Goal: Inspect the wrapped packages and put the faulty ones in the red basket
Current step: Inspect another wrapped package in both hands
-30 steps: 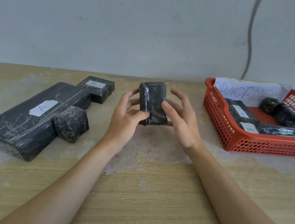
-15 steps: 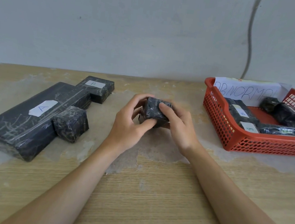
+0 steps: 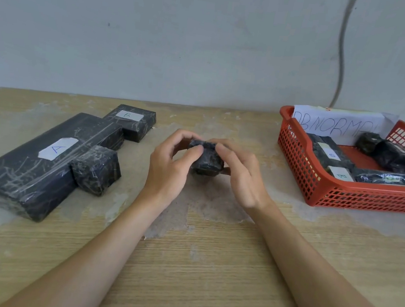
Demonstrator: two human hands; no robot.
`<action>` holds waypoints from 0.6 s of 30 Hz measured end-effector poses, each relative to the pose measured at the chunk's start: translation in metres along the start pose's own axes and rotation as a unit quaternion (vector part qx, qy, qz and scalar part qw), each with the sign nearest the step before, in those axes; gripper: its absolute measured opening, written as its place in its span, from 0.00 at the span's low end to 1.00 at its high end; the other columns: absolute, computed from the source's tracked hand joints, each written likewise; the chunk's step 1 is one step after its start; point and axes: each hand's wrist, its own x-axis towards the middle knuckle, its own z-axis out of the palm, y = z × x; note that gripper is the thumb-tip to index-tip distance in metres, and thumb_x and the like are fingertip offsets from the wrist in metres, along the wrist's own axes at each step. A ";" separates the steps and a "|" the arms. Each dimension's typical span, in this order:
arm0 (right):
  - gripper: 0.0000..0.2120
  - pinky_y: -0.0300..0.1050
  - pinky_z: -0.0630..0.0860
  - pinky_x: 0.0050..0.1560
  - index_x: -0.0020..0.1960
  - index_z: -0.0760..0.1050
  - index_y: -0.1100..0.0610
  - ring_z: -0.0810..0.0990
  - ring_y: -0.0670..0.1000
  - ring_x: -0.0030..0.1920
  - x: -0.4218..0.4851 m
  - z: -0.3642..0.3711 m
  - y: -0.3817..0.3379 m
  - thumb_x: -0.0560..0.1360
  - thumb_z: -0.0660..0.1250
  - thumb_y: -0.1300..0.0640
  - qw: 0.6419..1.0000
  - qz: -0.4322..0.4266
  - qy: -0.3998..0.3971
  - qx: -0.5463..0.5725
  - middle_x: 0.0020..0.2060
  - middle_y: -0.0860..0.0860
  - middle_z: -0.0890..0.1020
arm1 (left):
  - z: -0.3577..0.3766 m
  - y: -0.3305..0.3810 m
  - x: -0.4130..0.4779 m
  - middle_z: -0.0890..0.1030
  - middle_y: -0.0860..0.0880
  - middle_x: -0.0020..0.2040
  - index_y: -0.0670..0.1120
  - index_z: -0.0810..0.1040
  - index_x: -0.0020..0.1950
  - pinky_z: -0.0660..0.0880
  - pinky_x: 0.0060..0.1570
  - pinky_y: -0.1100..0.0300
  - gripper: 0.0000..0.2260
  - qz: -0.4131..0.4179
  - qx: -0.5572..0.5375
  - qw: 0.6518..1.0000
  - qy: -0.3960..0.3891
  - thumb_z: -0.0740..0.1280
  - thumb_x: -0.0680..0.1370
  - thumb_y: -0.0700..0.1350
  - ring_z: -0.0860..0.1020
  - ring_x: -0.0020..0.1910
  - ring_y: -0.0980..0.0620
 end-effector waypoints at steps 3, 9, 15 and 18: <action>0.18 0.70 0.79 0.54 0.56 0.86 0.50 0.85 0.62 0.52 0.003 0.000 0.003 0.82 0.60 0.44 1.000 -0.002 0.022 -0.009 0.46 0.54 0.87 | -0.003 -0.001 0.001 0.84 0.53 0.47 0.47 0.83 0.54 0.78 0.49 0.61 0.08 0.004 0.006 1.000 -0.012 0.71 0.77 0.47 0.82 0.51 0.51; 0.14 0.67 0.80 0.62 0.60 0.84 0.48 0.86 0.54 0.58 0.001 -0.002 0.002 0.79 0.67 0.45 1.000 0.003 -0.015 -0.005 0.53 0.50 0.88 | -0.003 -0.001 0.003 0.85 0.54 0.47 0.50 0.83 0.54 0.78 0.54 0.55 0.07 -0.004 0.006 1.000 -0.015 0.71 0.77 0.47 0.82 0.52 0.51; 0.15 0.68 0.80 0.62 0.59 0.85 0.48 0.86 0.55 0.58 0.001 -0.002 0.005 0.77 0.67 0.45 1.000 -0.007 -0.013 -0.014 0.52 0.49 0.88 | -0.003 -0.002 0.004 0.83 0.55 0.45 0.50 0.83 0.51 0.76 0.50 0.57 0.06 -0.013 -0.017 1.000 -0.021 0.70 0.78 0.51 0.81 0.48 0.52; 0.15 0.71 0.79 0.57 0.57 0.85 0.49 0.85 0.62 0.54 0.002 -0.001 0.007 0.80 0.63 0.43 1.000 0.000 -0.001 -0.015 0.49 0.55 0.88 | -0.002 -0.002 0.004 0.82 0.56 0.43 0.50 0.82 0.50 0.75 0.46 0.61 0.04 -0.020 -0.021 0.999 -0.018 0.69 0.78 0.48 0.80 0.45 0.55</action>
